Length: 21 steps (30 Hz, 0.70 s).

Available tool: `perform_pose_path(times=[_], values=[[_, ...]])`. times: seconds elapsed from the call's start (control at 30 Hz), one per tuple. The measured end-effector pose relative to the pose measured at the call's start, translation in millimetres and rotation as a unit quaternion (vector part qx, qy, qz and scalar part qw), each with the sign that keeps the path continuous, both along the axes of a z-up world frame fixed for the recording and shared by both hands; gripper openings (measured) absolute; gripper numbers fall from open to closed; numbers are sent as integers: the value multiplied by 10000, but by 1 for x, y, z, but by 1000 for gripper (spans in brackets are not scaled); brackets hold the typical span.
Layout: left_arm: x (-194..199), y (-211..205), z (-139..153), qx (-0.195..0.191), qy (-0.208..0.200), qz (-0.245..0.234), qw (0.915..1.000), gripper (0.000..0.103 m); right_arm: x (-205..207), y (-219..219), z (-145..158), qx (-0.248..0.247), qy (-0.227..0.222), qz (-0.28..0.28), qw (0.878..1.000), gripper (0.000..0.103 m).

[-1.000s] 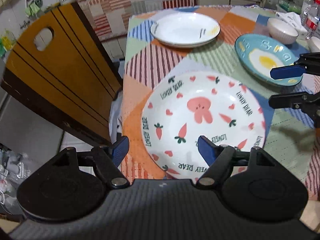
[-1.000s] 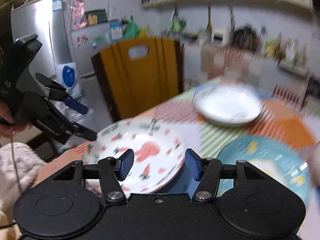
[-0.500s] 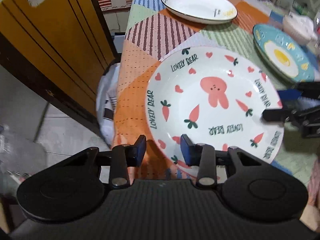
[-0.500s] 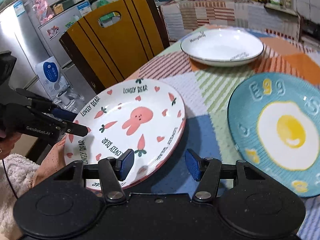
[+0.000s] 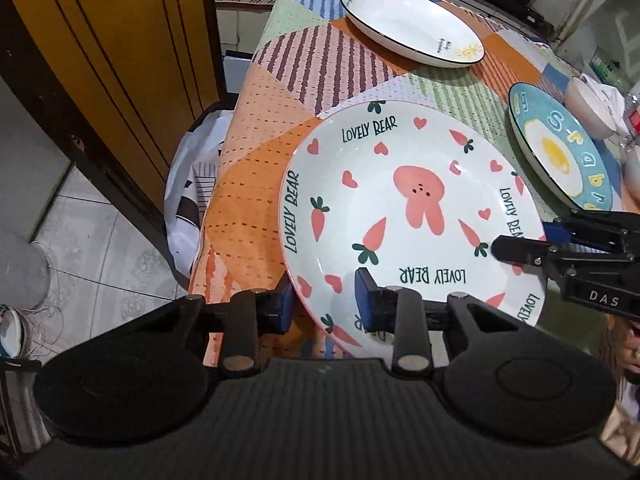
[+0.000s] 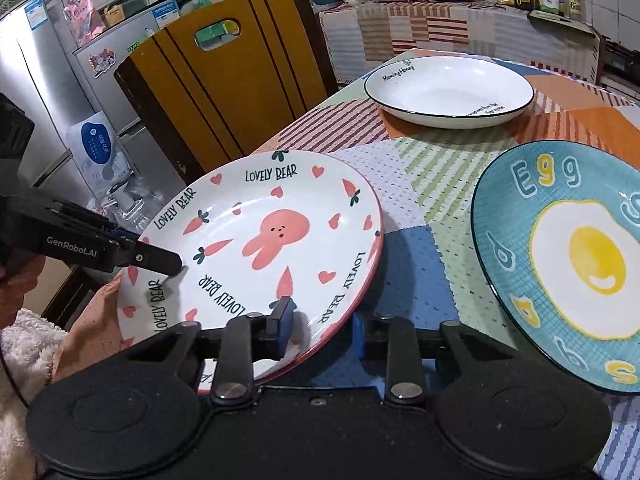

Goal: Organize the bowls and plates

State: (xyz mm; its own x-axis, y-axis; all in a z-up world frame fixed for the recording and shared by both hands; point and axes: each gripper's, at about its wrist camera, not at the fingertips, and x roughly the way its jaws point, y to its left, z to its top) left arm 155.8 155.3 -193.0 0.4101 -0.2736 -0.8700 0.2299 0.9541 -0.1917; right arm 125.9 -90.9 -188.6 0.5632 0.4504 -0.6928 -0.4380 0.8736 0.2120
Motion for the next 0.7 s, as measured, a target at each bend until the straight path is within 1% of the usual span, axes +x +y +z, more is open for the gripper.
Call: perform_pose_path(times=[0.1, 0.2, 0.4, 0.47, 0.57, 0.7], values=[[-6, -10, 4, 261, -128, -83, 9995, 31, 2, -2, 1, -22, 17, 49, 10000, 29], [-14, -15, 12, 269, -270, -162, 9991, 31, -1, -8, 5, -38, -74, 161, 9998, 29], [-22, -33, 34, 435, -600, -311, 9968, 31, -6, -26, 19, 18, -227, 315, 9992, 29], [-21, -40, 41, 439, -742, -370, 9956, 31, -10, -34, 25, 50, -323, 386, 9987, 29], [-15, -53, 50, 394, -826, -415, 9949, 31, -13, -46, 35, 50, -454, 385, 9982, 29], [-7, -76, 57, 309, -957, -521, 9936, 31, -9, -67, 46, 22, -540, 223, 9983, 29]])
